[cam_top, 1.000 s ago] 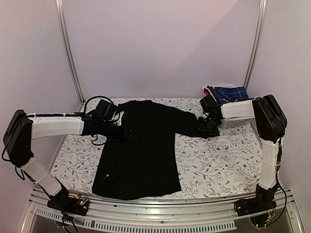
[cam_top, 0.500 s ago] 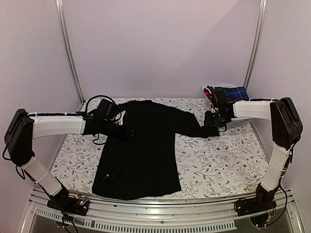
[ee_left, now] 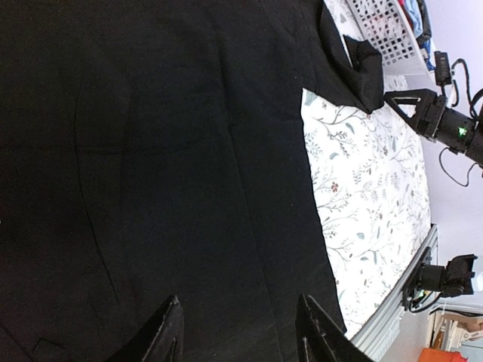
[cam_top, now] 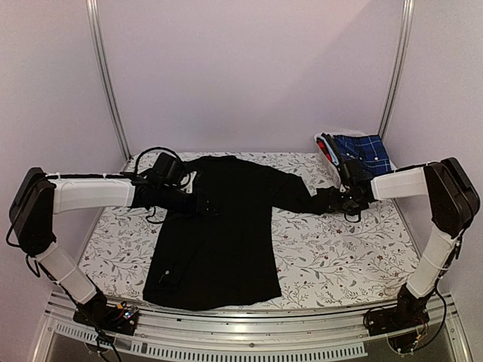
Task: Fold and stack the long sleeve shirts
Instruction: Adjust the sleeve at the center of the board.
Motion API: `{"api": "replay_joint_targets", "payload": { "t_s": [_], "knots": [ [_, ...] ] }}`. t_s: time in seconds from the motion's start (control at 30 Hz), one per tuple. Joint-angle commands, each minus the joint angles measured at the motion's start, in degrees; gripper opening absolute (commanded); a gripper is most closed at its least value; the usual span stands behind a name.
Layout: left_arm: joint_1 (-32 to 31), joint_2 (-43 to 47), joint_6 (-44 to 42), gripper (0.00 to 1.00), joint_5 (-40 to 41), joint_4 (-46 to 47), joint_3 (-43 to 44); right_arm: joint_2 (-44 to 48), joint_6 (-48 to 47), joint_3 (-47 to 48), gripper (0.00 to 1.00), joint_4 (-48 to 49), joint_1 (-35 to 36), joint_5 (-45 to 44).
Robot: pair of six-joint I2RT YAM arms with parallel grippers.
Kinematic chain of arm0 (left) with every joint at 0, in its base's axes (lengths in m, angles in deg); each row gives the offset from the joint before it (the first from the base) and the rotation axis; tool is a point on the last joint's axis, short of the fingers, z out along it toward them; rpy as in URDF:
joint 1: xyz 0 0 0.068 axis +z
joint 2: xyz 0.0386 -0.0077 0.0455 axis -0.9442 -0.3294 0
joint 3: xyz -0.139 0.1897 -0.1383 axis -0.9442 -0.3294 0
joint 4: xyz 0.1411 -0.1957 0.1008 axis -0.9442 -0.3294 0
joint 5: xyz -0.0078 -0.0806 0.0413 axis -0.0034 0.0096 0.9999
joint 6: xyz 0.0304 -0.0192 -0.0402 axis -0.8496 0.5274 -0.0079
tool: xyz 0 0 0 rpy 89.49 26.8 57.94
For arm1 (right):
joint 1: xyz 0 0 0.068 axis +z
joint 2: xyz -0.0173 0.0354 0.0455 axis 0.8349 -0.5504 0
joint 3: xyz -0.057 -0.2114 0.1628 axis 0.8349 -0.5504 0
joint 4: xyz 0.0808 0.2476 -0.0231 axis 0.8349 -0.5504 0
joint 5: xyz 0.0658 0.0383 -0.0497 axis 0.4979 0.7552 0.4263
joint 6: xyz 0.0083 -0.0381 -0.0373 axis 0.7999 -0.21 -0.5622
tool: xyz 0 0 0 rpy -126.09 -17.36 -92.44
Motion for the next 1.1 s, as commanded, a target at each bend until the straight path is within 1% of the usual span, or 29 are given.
{"api": "replay_joint_targets", "payload": {
  "t_s": [0.0, 0.1, 0.17, 0.33, 0.57, 0.63, 0.7, 0.77, 0.9, 1.03, 1.07],
  "knots": [
    [-0.8, -0.5, -0.4, 0.5, -0.3, -0.9, 1.4, 4.6, 3.2, -3.4, 0.5, 6.5, -2.1, 0.3],
    [-0.8, -0.5, -0.4, 0.5, -0.2, -1.0, 1.3, 5.7, 3.6, -4.6, 0.51, 8.1, -3.9, 2.3],
    [-0.9, -0.5, -0.3, 0.5, -0.3, -0.9, 1.3, 4.4, 3.6, -4.2, 0.49, 8.4, -5.1, 3.8],
    [-1.0, -0.8, -0.2, 0.5, -0.3, -0.9, 1.7, 1.1, 3.0, -3.4, 0.43, 10.0, -5.2, 6.2],
    [-1.3, -0.7, 0.0, 0.5, -0.4, -0.9, 1.8, -2.4, 3.9, -2.6, 0.39, 10.3, -5.2, 6.9],
    [-1.3, -0.8, -0.1, 0.5, -0.5, -1.0, 2.1, -4.0, 4.1, -2.1, 0.34, 10.5, -5.1, 7.6],
    [-1.3, -0.8, -0.1, 0.5, -0.3, -1.3, 2.3, -4.6, 4.3, -2.2, 0.26, 10.7, -5.1, 8.0],
    [-1.3, -0.8, -0.2, 0.5, -0.3, -1.3, 2.4, -4.2, 4.3, -2.1, 0.19, 10.7, -4.9, 7.9],
    [-1.3, -1.0, -0.2, 0.5, -0.5, -1.1, 2.5, -2.7, 3.2, -0.5, 0.09, 8.3, -4.0, 5.9],
    [-1.4, -1.2, -0.2, 0.5, -0.7, -0.9, 2.7, -1.4, 2.2, 0.2, 0.0, 7.0, -2.8, 3.6],
    [-1.5, -1.1, -0.2, 0.5, -0.6, -0.9, 2.6, -1.2, 2.2, 0.2, 0.0, 6.7, -2.6, 3.2]
  ]
}}
